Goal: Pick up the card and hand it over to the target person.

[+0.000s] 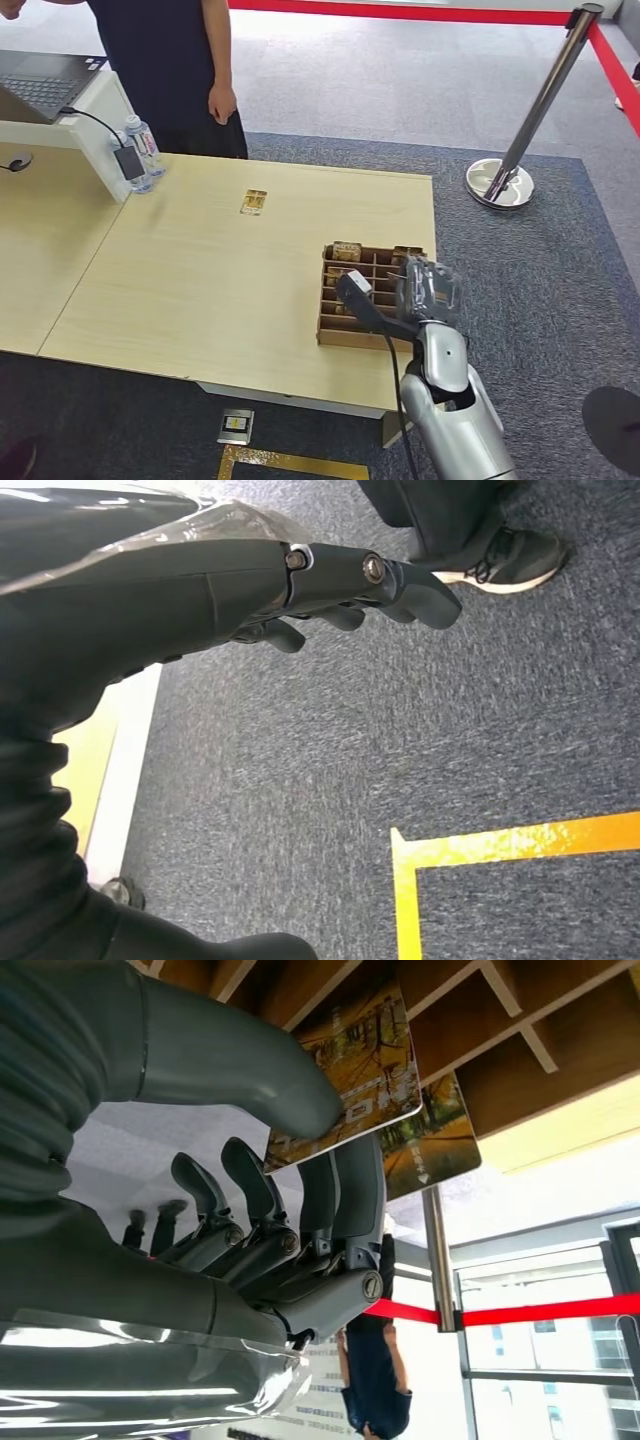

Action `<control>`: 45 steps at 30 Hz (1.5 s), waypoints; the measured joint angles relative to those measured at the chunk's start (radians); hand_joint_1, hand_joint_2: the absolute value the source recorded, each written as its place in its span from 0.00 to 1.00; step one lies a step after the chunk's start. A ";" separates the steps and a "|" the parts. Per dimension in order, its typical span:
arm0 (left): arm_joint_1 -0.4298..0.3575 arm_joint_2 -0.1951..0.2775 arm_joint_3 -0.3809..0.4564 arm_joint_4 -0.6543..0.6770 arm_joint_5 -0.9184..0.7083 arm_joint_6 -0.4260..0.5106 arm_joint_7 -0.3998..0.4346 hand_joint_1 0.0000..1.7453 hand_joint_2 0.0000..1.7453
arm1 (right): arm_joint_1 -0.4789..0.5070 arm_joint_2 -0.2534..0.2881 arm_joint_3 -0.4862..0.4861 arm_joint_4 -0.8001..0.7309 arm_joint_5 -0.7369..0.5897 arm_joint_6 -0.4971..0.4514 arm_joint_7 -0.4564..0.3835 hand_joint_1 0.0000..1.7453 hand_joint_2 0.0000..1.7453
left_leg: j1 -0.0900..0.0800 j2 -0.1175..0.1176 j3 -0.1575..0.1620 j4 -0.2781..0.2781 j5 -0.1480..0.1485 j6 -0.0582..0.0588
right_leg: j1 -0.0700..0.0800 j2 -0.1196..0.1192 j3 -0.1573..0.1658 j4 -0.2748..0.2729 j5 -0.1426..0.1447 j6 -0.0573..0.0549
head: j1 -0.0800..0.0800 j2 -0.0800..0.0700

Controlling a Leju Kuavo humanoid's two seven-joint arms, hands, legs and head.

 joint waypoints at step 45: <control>-0.004 0.007 -0.002 0.000 -0.008 0.008 -0.007 0.00 1.00 | -0.528 0.181 0.120 0.457 -0.353 0.047 -0.115 0.86 1.00 | 0.000 0.002 -0.001 0.000 0.002 0.000 | 0.000 0.002 -0.002 0.002 0.001 0.000 | 0.000 0.000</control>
